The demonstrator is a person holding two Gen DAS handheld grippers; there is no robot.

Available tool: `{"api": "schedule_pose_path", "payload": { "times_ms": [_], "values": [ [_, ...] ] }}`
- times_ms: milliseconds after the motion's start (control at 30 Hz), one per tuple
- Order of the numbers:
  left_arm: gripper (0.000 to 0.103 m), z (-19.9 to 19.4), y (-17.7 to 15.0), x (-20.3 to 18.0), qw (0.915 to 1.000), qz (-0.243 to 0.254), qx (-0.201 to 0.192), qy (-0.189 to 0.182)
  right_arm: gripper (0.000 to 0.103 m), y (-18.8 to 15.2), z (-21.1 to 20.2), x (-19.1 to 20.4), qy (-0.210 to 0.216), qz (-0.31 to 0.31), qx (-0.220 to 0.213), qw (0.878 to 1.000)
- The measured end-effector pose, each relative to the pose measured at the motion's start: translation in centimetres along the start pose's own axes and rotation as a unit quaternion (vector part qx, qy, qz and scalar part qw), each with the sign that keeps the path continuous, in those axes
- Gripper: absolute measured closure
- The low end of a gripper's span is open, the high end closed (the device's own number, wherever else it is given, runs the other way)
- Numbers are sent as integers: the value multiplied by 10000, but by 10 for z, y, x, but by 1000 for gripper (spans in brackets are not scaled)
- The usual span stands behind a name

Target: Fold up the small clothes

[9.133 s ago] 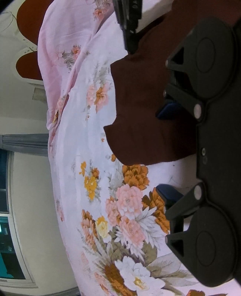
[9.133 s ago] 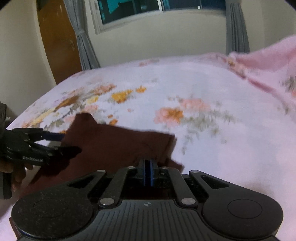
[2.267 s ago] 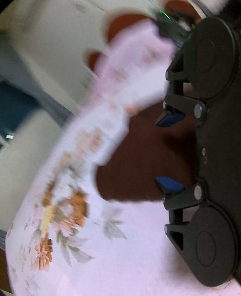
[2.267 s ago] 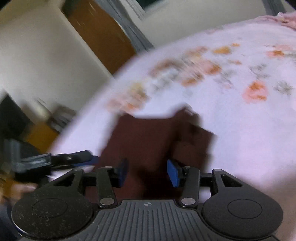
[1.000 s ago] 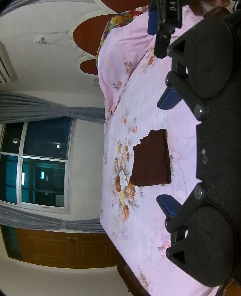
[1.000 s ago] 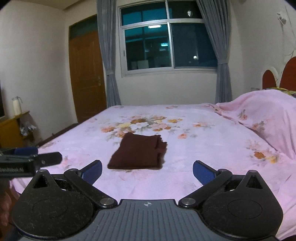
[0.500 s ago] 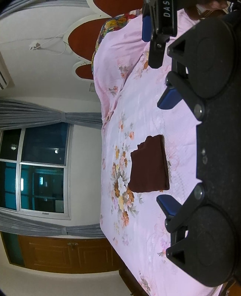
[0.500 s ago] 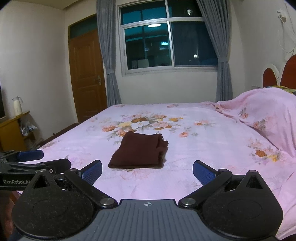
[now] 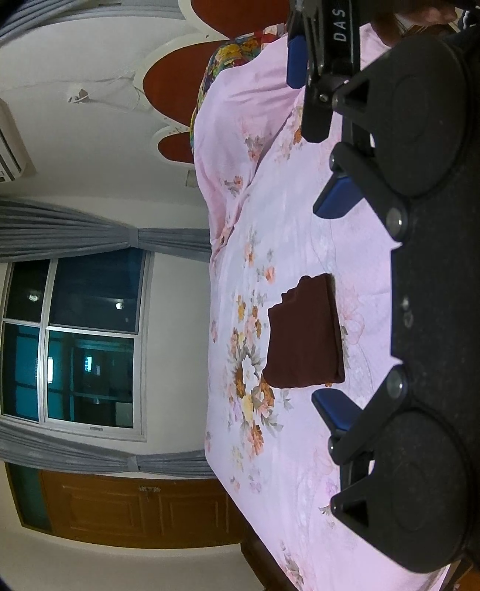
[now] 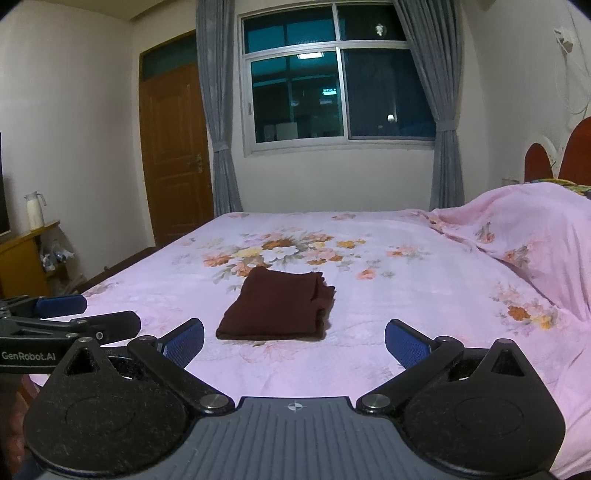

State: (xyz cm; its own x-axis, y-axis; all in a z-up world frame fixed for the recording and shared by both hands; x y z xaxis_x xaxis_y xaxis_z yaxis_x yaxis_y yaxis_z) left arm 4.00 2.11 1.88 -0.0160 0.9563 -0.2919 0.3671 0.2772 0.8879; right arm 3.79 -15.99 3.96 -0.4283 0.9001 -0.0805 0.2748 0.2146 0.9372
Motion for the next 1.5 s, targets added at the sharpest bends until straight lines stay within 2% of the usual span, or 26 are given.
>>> {"api": "schedule_pose_path", "payload": {
  "times_ms": [1300,1433,1500],
  "values": [
    [4,-2,2,-7,9999,38,-66,-92,0,2,-7,-3,-48,-104,-21,9999],
    [7,-3,2,-8,9998,31,-188,-92,0,2,-7,-4,-78,-111,-17,9999],
    [12,-5,2,-10,9996,78,-282,-54,0,2,-6,-4,-98,-108,-15,9999]
  ]
}}
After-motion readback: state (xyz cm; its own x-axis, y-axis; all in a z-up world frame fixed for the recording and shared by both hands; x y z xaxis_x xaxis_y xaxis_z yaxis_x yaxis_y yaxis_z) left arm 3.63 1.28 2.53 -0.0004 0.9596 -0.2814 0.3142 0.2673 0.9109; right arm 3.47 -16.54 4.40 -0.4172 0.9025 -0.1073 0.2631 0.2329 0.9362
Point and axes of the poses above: each gripper's, at about its wrist camera, not at the fingertips, and z roughly the way its jaws point, x to its left, y to its top, the point moved 2 cm from there along z, roughly the way its jaws point, and after that the axes turned 14 degrees about -z, right-handed, at the moved point
